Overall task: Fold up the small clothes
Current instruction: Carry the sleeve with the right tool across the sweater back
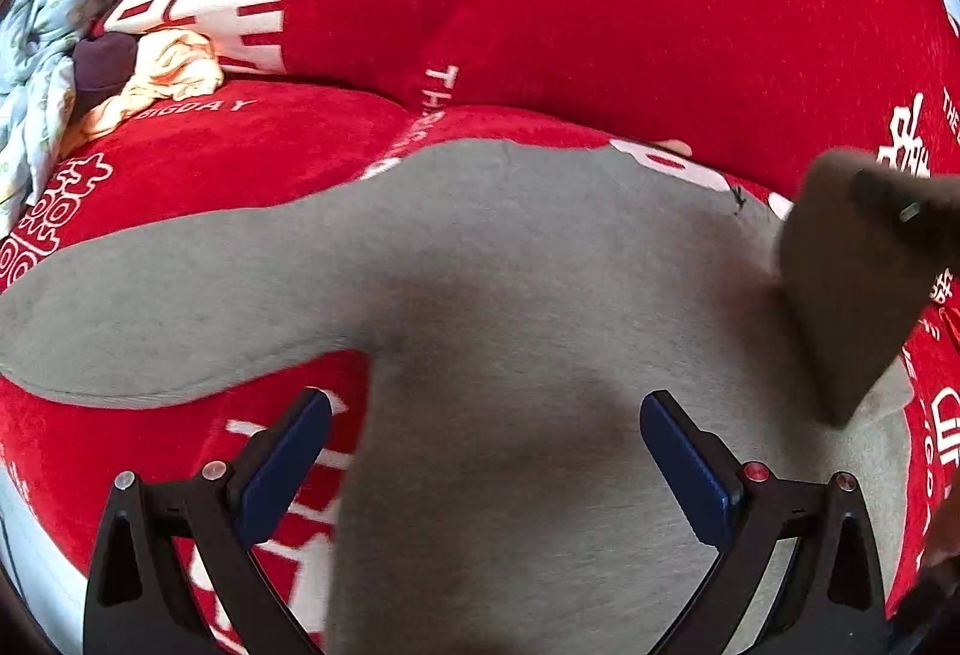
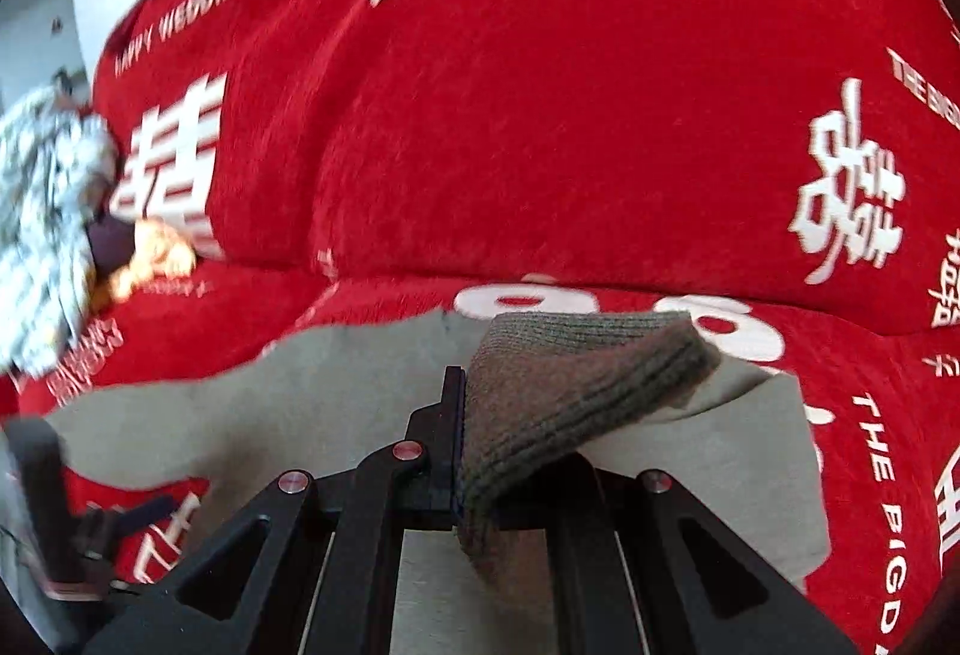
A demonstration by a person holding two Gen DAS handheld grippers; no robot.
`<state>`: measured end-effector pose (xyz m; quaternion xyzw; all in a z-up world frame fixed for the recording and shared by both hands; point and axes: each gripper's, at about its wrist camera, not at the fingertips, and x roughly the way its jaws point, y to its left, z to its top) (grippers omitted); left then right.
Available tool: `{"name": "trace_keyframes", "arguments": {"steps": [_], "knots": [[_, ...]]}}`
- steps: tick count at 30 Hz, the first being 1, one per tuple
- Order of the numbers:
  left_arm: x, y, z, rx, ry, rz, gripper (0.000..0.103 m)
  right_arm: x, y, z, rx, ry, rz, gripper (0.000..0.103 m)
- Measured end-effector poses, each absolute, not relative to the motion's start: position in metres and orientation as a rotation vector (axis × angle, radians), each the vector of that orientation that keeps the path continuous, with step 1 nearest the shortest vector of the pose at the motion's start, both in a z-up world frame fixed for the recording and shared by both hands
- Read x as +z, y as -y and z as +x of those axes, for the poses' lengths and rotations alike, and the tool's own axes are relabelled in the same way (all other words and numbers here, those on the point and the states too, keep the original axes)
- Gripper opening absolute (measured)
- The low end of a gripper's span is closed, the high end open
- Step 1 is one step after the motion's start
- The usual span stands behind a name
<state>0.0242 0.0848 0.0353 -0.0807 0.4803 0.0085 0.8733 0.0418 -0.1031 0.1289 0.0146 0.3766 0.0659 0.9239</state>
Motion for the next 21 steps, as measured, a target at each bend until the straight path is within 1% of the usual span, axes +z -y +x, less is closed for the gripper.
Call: {"name": "trace_keyframes", "arguments": {"steps": [10, 17, 21], "knots": [[0.030, -0.116, 0.024, 0.022, -1.022, -0.248, 0.103, 0.084, 0.045, 0.054, 0.170, -0.855, -0.061, 0.006], [0.034, -0.147, 0.002, 0.037, -0.998, -0.324, 0.103, 0.059, 0.009, 0.057, 0.196, -0.927, -0.136, 0.007], [0.034, -0.161, -0.006, 0.048, -1.003, -0.357, 0.103, 0.046, -0.006, 0.056, 0.200, -0.970, -0.201, 0.013]]}}
